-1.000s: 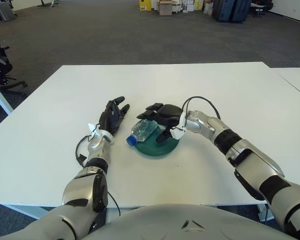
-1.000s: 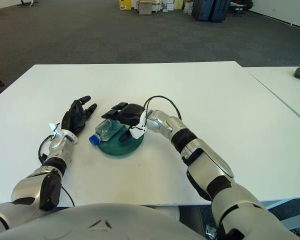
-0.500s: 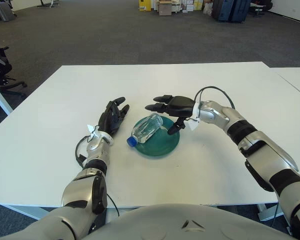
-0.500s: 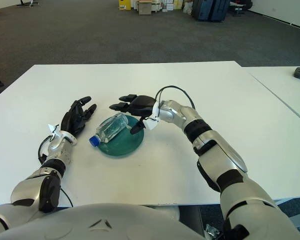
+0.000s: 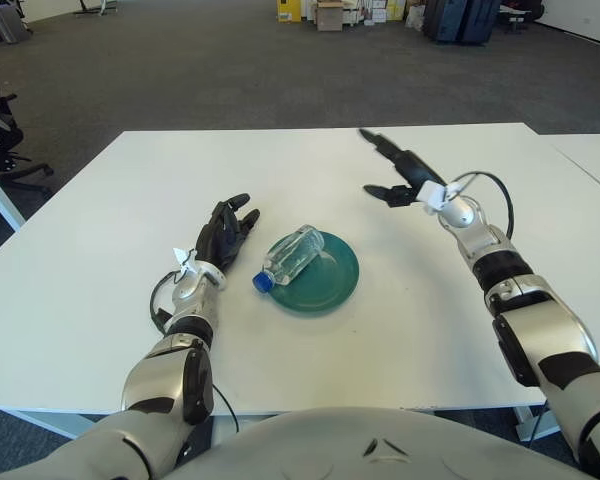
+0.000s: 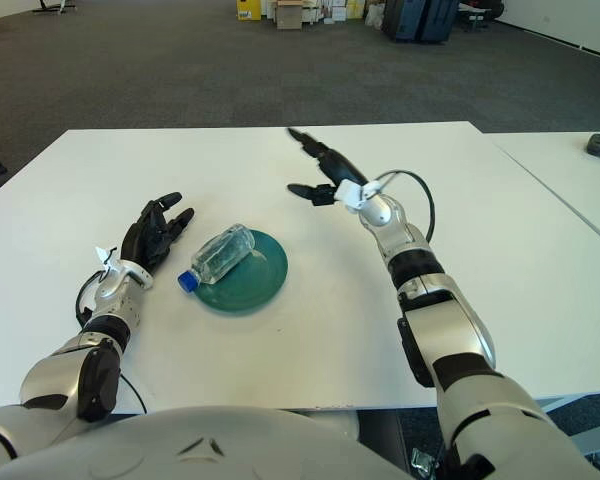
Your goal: Put the bottle into the plate.
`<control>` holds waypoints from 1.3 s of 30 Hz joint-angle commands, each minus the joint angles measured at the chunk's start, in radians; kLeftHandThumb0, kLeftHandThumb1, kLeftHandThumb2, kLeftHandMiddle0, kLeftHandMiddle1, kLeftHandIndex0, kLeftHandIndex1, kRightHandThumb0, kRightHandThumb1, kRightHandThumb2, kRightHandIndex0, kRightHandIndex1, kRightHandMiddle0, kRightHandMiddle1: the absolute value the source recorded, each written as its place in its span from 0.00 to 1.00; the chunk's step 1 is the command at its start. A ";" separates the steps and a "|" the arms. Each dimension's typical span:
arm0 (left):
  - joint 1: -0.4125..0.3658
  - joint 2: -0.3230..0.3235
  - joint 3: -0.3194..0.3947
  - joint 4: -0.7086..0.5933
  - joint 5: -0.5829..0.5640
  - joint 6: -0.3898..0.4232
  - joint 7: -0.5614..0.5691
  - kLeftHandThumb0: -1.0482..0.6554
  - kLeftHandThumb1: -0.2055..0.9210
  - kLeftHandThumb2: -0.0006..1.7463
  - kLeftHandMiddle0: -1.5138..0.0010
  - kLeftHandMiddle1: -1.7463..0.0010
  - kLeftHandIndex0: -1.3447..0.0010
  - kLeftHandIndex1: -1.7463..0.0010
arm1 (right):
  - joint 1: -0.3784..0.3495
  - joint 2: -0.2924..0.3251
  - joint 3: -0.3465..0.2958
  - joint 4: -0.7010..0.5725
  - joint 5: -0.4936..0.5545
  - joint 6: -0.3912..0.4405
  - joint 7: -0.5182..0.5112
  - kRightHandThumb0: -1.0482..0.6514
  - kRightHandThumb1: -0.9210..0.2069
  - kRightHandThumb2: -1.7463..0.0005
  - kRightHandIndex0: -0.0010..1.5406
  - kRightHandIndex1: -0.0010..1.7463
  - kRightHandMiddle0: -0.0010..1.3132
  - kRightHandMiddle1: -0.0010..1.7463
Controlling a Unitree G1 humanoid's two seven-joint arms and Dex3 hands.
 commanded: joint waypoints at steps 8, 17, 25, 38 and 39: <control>-0.002 0.009 0.002 0.022 0.007 0.023 0.022 0.12 1.00 0.48 0.71 0.65 0.89 0.38 | 0.069 0.094 -0.230 0.134 0.239 0.063 0.045 0.22 0.00 0.64 0.25 0.02 0.00 0.42; -0.009 0.020 0.011 0.030 -0.002 0.034 0.016 0.11 1.00 0.48 0.71 0.64 0.90 0.38 | 0.106 0.117 -0.323 0.209 0.300 0.121 0.077 0.26 0.00 0.54 0.28 0.02 0.03 0.45; -0.010 0.029 0.022 0.033 -0.008 0.042 0.002 0.12 1.00 0.48 0.71 0.64 0.90 0.38 | 0.116 0.120 -0.371 0.281 0.308 0.154 0.100 0.24 0.00 0.51 0.31 0.03 0.05 0.46; -0.012 0.036 0.033 0.040 -0.010 0.047 -0.011 0.12 1.00 0.48 0.70 0.63 0.89 0.38 | 0.130 0.128 -0.400 0.320 0.283 0.217 0.133 0.22 0.00 0.54 0.34 0.03 0.06 0.48; -0.012 0.036 0.033 0.041 -0.009 0.047 -0.012 0.12 1.00 0.48 0.70 0.63 0.89 0.38 | 0.130 0.127 -0.398 0.320 0.281 0.219 0.133 0.22 0.00 0.54 0.34 0.03 0.06 0.48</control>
